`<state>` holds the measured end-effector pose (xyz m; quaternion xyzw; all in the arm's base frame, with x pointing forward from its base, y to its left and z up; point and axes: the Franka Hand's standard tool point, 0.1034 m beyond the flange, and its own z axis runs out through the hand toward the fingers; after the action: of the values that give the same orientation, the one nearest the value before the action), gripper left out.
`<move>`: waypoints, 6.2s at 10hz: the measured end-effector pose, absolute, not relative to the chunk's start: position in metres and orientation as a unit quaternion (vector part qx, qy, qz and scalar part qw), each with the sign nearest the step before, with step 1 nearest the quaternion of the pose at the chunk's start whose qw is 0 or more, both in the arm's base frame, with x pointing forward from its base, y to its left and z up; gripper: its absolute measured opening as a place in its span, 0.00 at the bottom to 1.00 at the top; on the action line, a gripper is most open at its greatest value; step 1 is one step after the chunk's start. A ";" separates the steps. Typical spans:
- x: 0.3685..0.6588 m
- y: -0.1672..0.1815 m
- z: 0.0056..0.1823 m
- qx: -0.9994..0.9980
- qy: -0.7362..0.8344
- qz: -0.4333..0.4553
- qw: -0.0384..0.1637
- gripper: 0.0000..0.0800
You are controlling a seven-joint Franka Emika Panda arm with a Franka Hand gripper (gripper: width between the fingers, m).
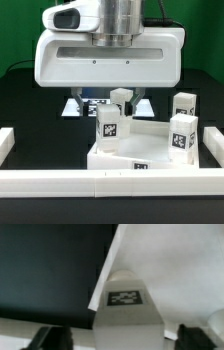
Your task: Assemble square table
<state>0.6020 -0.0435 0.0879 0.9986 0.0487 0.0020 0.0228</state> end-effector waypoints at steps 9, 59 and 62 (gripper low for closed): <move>0.603 -0.050 0.087 0.969 -0.246 0.015 0.002 0.36; 0.623 -0.056 0.082 0.786 -0.616 0.034 -0.022 0.64; 0.623 -0.055 0.084 0.843 -0.537 0.037 -0.018 0.80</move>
Offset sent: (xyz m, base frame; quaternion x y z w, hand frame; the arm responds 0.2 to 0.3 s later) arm 0.0000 0.0000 0.0000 0.0000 0.0000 0.0000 1.0000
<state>0.6234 -0.0552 0.0840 0.8426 -0.5370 0.0371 -0.0177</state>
